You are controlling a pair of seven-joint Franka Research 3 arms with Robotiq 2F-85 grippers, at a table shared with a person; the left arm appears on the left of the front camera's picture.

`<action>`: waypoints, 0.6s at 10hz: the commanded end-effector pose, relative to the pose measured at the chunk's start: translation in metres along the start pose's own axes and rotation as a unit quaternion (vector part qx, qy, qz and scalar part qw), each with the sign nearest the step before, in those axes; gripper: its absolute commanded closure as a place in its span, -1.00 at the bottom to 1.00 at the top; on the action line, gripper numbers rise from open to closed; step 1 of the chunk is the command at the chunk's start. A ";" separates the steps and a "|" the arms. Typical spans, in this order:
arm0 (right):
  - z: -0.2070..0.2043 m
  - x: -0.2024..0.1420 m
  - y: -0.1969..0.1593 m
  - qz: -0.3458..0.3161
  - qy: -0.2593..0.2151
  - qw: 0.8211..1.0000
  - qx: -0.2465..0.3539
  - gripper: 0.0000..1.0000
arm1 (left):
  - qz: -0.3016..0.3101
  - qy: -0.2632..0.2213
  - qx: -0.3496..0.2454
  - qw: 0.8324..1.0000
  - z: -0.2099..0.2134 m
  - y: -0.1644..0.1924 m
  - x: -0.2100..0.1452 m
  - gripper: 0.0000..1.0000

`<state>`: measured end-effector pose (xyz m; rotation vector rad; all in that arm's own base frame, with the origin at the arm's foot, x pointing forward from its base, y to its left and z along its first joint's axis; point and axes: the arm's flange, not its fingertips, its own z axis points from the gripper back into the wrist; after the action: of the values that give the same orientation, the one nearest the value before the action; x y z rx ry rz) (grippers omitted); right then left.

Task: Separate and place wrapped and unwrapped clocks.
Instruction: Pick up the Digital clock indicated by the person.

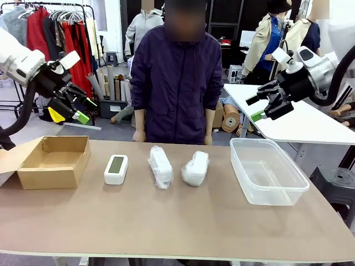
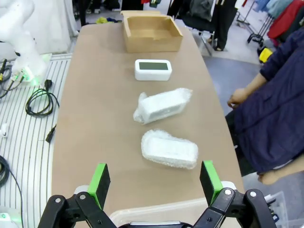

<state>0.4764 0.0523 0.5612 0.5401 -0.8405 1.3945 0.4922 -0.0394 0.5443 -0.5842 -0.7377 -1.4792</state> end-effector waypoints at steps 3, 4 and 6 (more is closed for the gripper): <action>0.016 -0.009 -0.016 0.006 -0.024 1.000 -0.007 -1.00 | 0.008 -0.016 -0.003 1.000 0.019 0.017 -0.012 -1.00; 0.018 -0.011 -0.019 0.003 -0.022 1.000 -0.007 -1.00 | 0.009 -0.016 -0.002 1.000 0.023 0.019 -0.013 -1.00; 0.019 -0.011 -0.021 0.002 -0.026 1.000 -0.004 -1.00 | 0.012 -0.015 -0.003 1.000 0.025 0.023 -0.015 -1.00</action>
<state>0.4866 0.0258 0.5644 0.5467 -0.8538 1.3634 0.5093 -0.0089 0.5494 -0.6003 -0.7318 -1.4460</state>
